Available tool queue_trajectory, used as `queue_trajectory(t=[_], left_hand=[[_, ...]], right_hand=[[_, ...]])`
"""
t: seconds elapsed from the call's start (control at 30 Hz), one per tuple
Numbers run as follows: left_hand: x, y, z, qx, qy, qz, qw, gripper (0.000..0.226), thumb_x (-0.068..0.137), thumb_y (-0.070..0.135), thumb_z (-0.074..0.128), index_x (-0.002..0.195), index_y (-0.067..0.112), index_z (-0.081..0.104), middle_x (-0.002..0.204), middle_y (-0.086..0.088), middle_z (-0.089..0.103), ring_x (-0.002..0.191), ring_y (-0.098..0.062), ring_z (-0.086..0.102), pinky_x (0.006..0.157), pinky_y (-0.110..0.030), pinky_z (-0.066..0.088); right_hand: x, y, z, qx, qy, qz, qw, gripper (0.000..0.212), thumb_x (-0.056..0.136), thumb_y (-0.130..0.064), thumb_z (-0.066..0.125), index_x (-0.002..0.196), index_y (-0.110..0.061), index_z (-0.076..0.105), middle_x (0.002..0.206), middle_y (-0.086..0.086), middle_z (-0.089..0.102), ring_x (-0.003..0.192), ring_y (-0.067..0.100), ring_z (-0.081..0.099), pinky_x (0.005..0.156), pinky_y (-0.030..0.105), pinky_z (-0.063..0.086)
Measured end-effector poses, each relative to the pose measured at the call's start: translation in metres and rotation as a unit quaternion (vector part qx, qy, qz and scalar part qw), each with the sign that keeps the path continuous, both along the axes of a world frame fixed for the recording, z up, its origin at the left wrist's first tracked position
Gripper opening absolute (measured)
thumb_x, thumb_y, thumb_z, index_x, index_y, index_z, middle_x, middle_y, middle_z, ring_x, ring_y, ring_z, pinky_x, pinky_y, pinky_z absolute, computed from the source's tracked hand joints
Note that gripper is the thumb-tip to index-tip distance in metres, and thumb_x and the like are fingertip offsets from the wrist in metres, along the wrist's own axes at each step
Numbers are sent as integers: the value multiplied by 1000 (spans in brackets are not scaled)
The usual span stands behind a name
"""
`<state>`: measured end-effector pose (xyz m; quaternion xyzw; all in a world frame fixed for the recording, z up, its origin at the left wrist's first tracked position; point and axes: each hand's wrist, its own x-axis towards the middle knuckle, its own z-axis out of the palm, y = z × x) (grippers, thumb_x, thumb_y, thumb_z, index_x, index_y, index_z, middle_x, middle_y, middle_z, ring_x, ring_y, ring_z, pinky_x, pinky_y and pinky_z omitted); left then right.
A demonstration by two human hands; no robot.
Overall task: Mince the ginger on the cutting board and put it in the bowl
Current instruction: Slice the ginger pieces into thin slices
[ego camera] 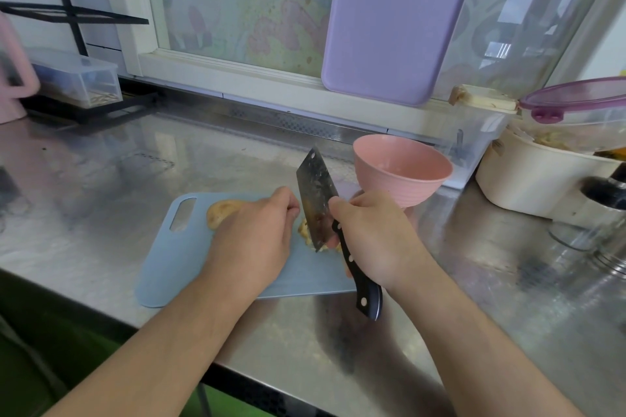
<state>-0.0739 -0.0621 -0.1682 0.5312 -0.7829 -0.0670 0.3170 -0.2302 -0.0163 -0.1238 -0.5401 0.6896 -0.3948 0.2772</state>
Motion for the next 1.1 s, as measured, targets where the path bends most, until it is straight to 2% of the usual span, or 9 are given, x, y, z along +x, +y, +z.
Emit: queue_trajectory(t=[0.07,0.17,0.3,0.43,0.53,0.63,0.83,0.97,1.1], left_hand=[[2,0,0,10,21,3,1000,17,110,34,40,109,27,56,79,7,67,77,-20,64,70,-44,55],[5,1,1,53,130,8,990,20,109,26,41,100,32,58,78,12,70,77,-8,64,72,-35,53],[7,1,2,97,208,-1,973,28,96,10,54,92,37,62,82,20,72,76,-1,65,70,-23,50],[9,4,1,107,192,-26,975,30,80,5,62,89,33,67,84,18,70,79,-2,63,68,-20,49],[8,4,-1,103,136,-62,983,30,75,4,66,85,32,69,82,13,69,82,-2,62,70,-18,51],[7,2,-3,97,143,-66,983,29,78,3,69,84,31,71,81,12,69,83,-3,61,70,-10,48],[7,-2,-5,98,154,-56,982,21,87,11,74,92,30,71,83,14,71,83,-1,63,72,-12,49],[7,-1,-3,93,154,-36,983,23,89,10,67,92,33,69,82,18,71,82,2,64,74,-16,53],[7,-1,-2,97,154,-37,983,27,85,6,66,91,32,68,80,16,71,81,1,63,71,-13,51]], right_hand=[[0,1,1,1,2,-1,1000,51,90,-36,51,80,14,58,66,27,57,52,25,45,53,55,52],[1,2,3,4,4,1,1000,53,88,-37,50,83,15,60,75,33,60,52,24,45,53,52,51],[-1,2,4,6,10,3,1000,58,84,-42,46,86,14,61,65,19,55,52,23,44,55,55,53],[-1,3,5,2,8,-5,1000,56,88,-39,48,86,14,63,79,32,65,53,25,44,59,58,55],[-2,2,4,-1,11,-12,1000,52,91,-37,49,83,13,64,82,32,66,52,26,46,60,58,56],[-2,2,3,0,9,-14,1000,52,92,-37,50,80,12,62,81,32,65,52,26,46,61,59,56],[-2,2,3,-3,8,-6,1000,54,94,-36,50,83,15,59,82,35,63,53,25,43,57,59,54],[-1,3,2,6,6,0,1000,52,88,-36,50,83,16,56,63,20,51,52,24,41,55,43,46],[0,3,2,25,18,-2,1000,51,84,-36,51,84,14,57,62,13,48,54,26,44,55,52,52]])
